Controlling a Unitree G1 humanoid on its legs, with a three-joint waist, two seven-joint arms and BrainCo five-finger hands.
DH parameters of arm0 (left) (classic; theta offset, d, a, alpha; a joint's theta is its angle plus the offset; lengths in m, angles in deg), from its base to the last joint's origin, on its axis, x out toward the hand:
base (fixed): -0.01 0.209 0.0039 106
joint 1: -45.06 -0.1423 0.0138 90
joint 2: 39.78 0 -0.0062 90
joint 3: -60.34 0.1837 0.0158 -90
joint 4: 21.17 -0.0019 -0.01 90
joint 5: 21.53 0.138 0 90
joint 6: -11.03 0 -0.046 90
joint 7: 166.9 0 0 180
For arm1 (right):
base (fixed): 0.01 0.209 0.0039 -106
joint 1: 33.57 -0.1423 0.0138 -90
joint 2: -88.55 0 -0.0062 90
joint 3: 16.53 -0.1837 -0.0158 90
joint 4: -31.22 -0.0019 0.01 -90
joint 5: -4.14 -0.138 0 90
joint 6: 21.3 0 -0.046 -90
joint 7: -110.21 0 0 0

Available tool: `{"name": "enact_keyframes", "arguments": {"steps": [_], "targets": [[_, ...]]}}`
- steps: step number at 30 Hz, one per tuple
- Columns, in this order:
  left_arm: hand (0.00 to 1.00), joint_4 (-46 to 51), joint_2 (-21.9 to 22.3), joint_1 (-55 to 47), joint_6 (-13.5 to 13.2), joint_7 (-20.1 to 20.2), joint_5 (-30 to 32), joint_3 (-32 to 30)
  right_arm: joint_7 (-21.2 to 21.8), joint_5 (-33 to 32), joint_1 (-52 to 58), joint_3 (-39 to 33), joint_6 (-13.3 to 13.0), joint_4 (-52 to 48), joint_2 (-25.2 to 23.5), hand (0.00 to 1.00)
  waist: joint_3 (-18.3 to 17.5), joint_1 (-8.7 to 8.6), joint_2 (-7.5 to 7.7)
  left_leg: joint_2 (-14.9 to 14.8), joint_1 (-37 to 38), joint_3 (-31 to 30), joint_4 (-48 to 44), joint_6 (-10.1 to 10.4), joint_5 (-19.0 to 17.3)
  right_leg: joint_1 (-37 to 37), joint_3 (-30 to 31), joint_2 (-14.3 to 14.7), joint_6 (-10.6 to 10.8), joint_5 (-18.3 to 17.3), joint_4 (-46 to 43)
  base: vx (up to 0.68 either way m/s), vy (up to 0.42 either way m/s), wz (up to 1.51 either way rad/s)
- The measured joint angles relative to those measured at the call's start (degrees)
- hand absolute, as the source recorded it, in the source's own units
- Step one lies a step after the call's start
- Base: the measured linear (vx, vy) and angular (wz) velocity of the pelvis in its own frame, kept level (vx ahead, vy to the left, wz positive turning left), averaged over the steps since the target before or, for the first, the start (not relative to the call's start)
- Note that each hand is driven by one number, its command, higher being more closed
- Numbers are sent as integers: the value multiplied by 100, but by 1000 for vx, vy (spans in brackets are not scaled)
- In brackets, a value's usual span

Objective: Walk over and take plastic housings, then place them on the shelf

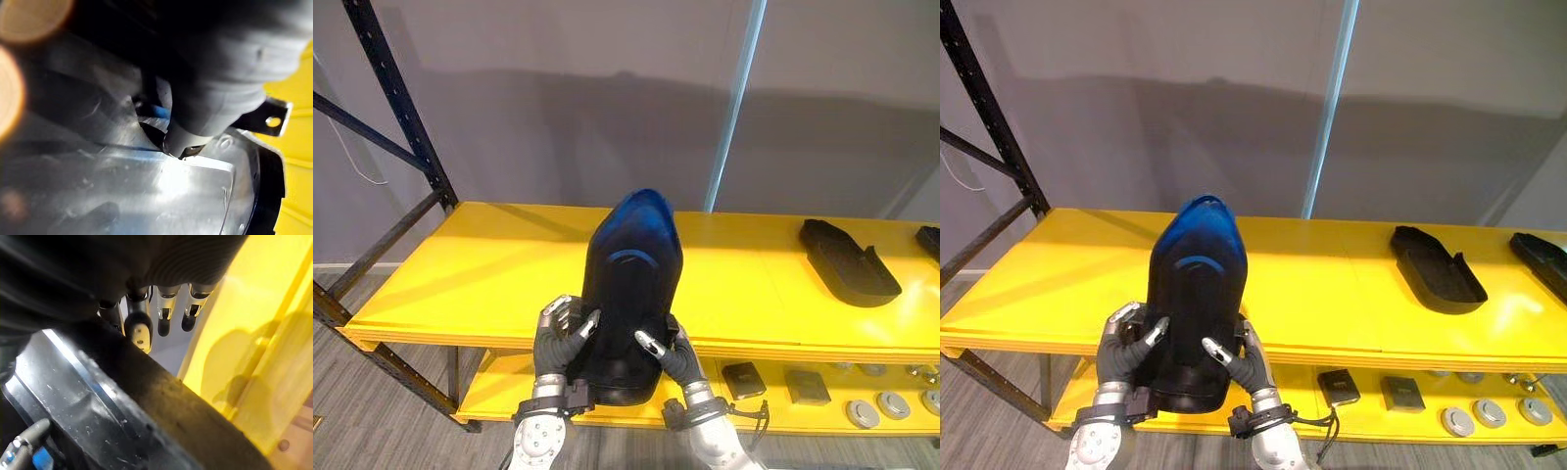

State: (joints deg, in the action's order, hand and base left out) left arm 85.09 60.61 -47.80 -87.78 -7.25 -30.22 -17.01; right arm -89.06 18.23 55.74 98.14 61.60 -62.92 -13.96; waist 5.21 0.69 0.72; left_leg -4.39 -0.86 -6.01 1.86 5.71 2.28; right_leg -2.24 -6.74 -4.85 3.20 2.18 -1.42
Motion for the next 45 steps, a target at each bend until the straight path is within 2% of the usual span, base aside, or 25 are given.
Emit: {"name": "enact_keyframes", "arguments": {"steps": [1, 2, 3, 5, 11, 14, 19, 20, 22, 24, 27, 35, 42, 43, 45], "targets": [[100, -6, 25, 75, 0, -55, -1, -8, -5, -3, 21, -61, 0, -104, -47, 0, -1, -47, -3, 4, 27, 49, 24, 0, -1, -2, 38, -2, 7, -5, 0, 88, 78, -75], [100, -335, 116, 778, 1, -465, -144, -624, -330, -155, 107, -587, -127, -1120, -330, 0, -3, -295, -24, 5, 54, 442, 151, -1, -1, -206, 371, 8, 50, 30, -2, 78, 77, -83], [100, -526, 119, 956, 6, -739, -222, -1067, -536, -300, 113, -999, -256, -1484, -356, 0, -10, -418, -43, 5, 105, 571, 195, -5, 1, -232, 479, 11, 61, 47, 1, 79, 83, -80], [100, -640, 94, 1047, 9, -959, -306, -1414, -725, -346, 129, -1500, -326, -1723, -295, 0, -22, -557, -64, 5, 131, 613, 227, -7, 1, -237, 511, 7, 66, 51, 19, 76, 49, -21], [100, -1031, 44, 1892, 12, -1185, -598, -1447, -952, -481, 141, -2690, -331, -1782, -147, 0, -11, -650, -115, -27, 59, 925, 303, -7, 3, -438, 787, 58, 72, 184, 136, 48, 38, -23], [100, -1498, 34, 2500, 20, -1194, -741, -1427, -1087, -473, 309, -3070, -285, -1787, -75, 0, 21, -884, -183, -37, -33, 1011, 304, -8, 3, -535, 876, 62, 79, 268, 223, 31, 22, -14], [100, -2292, -83, 3316, 83, -1260, -1074, -1452, -942, -467, 1414, -2820, -219, -1803, -48, 0, 123, -1004, -284, -60, -252, 1235, 302, -11, 6, -847, 1104, 118, 86, 422, 300, 16, 8, -23], [100, -2579, -157, 3567, 105, -1344, -1163, -1475, -834, -468, 1794, -2569, -201, -1791, 2, 0, 183, -1109, -341, -57, -303, 1231, 302, -21, 15, -891, 1102, 114, 92, 433, 298, 16, 10, -9], [100, -2943, -268, 4033, 192, -1472, -1273, -1569, -545, -467, 2399, -2130, -150, -1688, 74, 0, 377, -1248, -348, -59, -312, 1258, 300, -25, 18, -912, 1128, 120, 104, 456, 297, 13, 16, -6], [100, -3106, -376, 4391, 270, -1608, -1314, -1579, -326, -459, 2888, -1762, -141, -1611, 62, 0, 529, -1304, -350, -51, -388, 1346, 297, -33, 25, -1016, 1222, 133, 111, 503, 300, -2, 18, -16], [100, -3396, -543, 4635, 410, -1785, -1300, -1574, -98, -383, 3095, -1533, -142, -1262, 61, 0, 723, -1428, -333, -43, -398, 1414, 296, -38, 28, -1066, 1304, 125, 116, 520, 300, 13, 34, -15], [100, -3901, -720, 4981, 692, -2510, -1017, -1813, -333, -14, 3095, -1554, -161, -766, 58, 0, 1164, -1436, -310, -50, -495, 1526, 272, -36, 27, -1220, 1419, 152, 87, 550, 301, 27, 43, -7], [100, -3987, -1009, 4985, 736, -2818, -904, -2060, -502, -8, 3071, -1560, -171, -339, 9, 0, 1285, -1377, -297, -53, -590, 1539, 261, -36, 26, -1310, 1427, 159, 84, 552, 304, 36, 50, -1], [0, -3988, -1073, 4981, 736, -2828, -903, -2082, -502, -8, 3047, -1557, -171, -332, 2, 0, 1321, -1365, -285, -52, -591, 1539, 257, -36, 26, -1310, 1428, 157, 84, 552, 303, 14, 51, 1], [0, -3990, -1116, 4969, 737, -2829, -865, -2099, -503, -12, 3005, -1563, -171, -291, 4, 0, 1348, -1333, -268, -51, -595, 1539, 252, -36, 26, -1310, 1428, 157, 84, 552, 304, 8, 55, 0]]}}
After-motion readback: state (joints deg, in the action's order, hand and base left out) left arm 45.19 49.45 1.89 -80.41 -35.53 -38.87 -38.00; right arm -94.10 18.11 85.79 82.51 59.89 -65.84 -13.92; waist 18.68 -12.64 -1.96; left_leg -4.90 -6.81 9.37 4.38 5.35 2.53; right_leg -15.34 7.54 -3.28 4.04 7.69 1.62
